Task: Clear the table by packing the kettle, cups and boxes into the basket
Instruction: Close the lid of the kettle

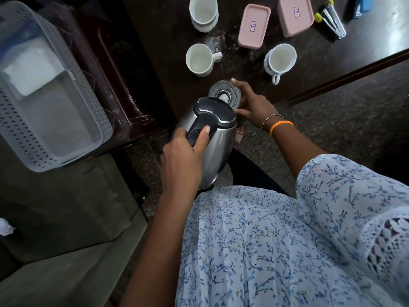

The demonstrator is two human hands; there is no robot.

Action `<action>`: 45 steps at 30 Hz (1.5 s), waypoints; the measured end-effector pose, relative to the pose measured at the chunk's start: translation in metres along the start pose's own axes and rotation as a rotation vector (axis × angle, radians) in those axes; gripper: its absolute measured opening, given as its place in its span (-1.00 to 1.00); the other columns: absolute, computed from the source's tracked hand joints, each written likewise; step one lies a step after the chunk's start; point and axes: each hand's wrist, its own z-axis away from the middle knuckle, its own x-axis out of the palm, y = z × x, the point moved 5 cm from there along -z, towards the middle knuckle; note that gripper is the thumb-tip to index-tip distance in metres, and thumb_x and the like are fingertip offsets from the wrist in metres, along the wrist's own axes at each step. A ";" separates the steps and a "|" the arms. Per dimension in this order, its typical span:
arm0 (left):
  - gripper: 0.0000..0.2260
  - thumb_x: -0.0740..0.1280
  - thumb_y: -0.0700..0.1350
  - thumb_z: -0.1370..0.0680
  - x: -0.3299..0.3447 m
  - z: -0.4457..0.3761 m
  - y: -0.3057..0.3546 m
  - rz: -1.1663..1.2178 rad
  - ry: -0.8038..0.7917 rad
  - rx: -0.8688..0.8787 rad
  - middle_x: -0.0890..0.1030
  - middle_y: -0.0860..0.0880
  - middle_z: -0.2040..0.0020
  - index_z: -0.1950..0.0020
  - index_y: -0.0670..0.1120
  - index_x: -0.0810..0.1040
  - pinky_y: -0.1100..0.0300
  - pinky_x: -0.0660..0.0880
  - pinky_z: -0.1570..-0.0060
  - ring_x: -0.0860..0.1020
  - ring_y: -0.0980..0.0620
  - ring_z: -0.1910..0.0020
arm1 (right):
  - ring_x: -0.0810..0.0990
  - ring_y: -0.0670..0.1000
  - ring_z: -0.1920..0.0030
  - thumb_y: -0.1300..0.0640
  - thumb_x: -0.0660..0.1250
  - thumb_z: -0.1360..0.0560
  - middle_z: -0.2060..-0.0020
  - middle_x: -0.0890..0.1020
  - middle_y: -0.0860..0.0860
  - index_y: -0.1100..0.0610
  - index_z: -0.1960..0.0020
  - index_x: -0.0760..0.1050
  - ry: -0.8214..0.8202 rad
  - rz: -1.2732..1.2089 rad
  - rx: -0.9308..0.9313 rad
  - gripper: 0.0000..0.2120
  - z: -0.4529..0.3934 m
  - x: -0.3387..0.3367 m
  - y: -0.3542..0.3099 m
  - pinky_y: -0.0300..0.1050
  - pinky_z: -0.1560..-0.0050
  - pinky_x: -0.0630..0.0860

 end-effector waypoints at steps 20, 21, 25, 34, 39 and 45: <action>-0.55 0.16 0.25 -0.53 -0.008 -0.013 0.002 0.030 -0.037 -0.033 0.62 -0.18 0.14 0.09 -0.15 0.49 0.04 0.45 0.19 0.57 -0.22 0.12 | 0.62 0.20 -0.01 0.11 0.40 -0.41 0.13 0.59 0.06 -0.14 -0.46 0.06 -0.039 -0.025 -0.020 -0.24 -0.001 -0.001 -0.002 0.15 -0.09 0.53; -0.55 0.16 0.25 -0.53 -0.008 -0.013 0.002 0.032 -0.040 -0.035 0.62 -0.18 0.14 0.09 -0.15 0.49 0.05 0.44 0.19 0.58 -0.22 0.12 | 0.62 0.20 0.00 0.11 0.40 -0.41 0.15 0.56 0.03 -0.13 -0.46 0.06 -0.041 -0.025 -0.023 -0.24 -0.001 -0.002 -0.002 0.15 -0.09 0.53; -0.53 0.16 0.25 -0.52 -0.008 -0.012 0.003 0.043 -0.049 -0.049 0.61 -0.22 0.11 0.08 -0.17 0.48 -0.06 0.52 0.12 0.57 -0.26 0.09 | 0.61 0.20 0.01 0.13 0.40 -0.42 0.14 0.56 0.04 -0.11 -0.46 0.05 -0.046 -0.030 -0.032 -0.24 -0.001 -0.002 -0.003 0.17 -0.10 0.53; -0.50 0.14 0.27 -0.52 -0.006 -0.006 0.009 -0.006 -0.065 -0.070 0.61 -0.21 0.04 -0.05 -0.16 0.49 -0.13 0.54 0.04 0.57 -0.25 0.04 | 0.61 0.21 0.01 0.14 0.39 -0.43 0.05 0.62 0.17 -0.11 -0.46 0.04 -0.046 -0.031 -0.039 -0.25 -0.003 -0.001 -0.001 0.20 -0.10 0.53; -0.51 0.14 0.27 -0.53 -0.006 -0.005 0.012 -0.022 -0.072 -0.066 0.61 -0.20 0.03 -0.08 -0.15 0.49 -0.13 0.53 0.02 0.56 -0.24 0.03 | 0.61 0.19 0.04 0.14 0.39 -0.42 0.09 0.59 0.13 -0.13 -0.46 0.04 -0.043 -0.028 -0.046 -0.25 -0.003 0.000 0.000 0.20 -0.09 0.54; -0.51 0.14 0.25 -0.53 -0.005 -0.004 0.015 -0.036 -0.086 -0.068 0.60 -0.20 0.02 -0.08 -0.17 0.48 -0.13 0.53 0.02 0.56 -0.24 0.02 | 0.61 0.17 0.04 0.15 0.38 -0.42 0.14 0.57 0.08 -0.14 -0.46 0.04 -0.047 -0.026 -0.053 -0.24 -0.003 -0.001 0.000 0.20 -0.08 0.53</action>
